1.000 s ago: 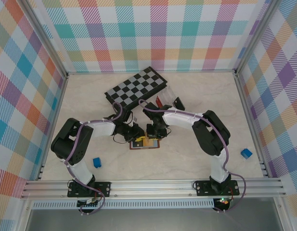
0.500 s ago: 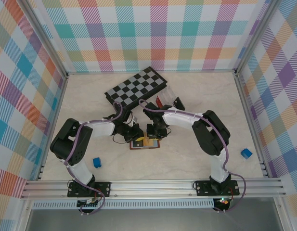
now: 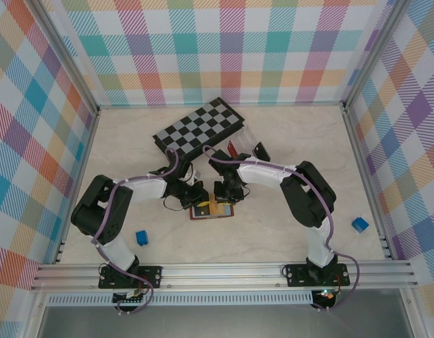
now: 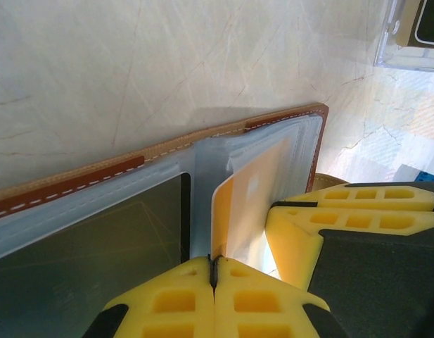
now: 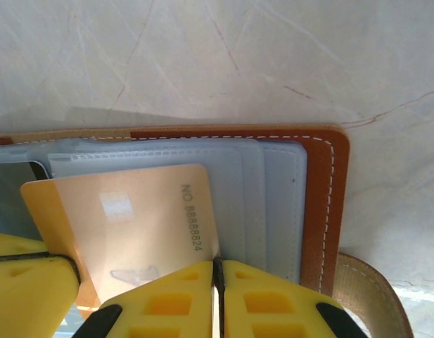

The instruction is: Take the credit cards out of the card holder

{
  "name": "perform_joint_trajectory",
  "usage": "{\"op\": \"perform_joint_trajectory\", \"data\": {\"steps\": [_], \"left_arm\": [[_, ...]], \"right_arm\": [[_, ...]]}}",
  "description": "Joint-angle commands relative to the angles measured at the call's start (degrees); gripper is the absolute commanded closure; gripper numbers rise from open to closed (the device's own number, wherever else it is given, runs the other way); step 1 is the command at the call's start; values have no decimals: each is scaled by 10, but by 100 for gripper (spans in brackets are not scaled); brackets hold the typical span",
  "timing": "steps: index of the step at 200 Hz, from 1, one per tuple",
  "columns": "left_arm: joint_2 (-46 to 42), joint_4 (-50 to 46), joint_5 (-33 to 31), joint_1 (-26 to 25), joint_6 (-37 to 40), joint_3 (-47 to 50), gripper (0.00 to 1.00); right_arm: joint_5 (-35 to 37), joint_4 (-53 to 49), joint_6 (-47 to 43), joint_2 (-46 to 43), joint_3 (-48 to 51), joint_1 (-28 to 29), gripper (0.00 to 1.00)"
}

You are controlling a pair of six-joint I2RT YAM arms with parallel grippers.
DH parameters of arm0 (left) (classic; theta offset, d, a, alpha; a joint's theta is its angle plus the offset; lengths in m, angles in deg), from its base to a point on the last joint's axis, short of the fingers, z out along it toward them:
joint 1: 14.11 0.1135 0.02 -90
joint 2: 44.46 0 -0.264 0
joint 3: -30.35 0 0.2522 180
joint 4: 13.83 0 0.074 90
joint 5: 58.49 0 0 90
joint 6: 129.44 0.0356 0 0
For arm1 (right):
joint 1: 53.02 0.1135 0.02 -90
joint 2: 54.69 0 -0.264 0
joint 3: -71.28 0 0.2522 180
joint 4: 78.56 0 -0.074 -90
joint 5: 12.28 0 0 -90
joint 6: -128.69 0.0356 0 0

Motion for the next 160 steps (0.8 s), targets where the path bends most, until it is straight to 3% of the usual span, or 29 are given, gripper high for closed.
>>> {"op": "perform_joint_trajectory", "data": {"steps": [1, 95, 134, 160], "left_arm": [[-27, -37, 0, 13, 22, 4, 100], [-119, -174, -58, 41, 85, -17, 100], [-164, -194, -66, 47, 78, -29, 100], [-192, -188, -54, 51, 66, -30, 100]], "right_arm": [[18, -31, 7, 32, 15, -5, 89], [-16, 27, -15, -32, 19, -6, 85], [-30, 79, -42, -103, 27, -8, 72], [-61, 134, -40, -167, 61, -19, 55]]}}
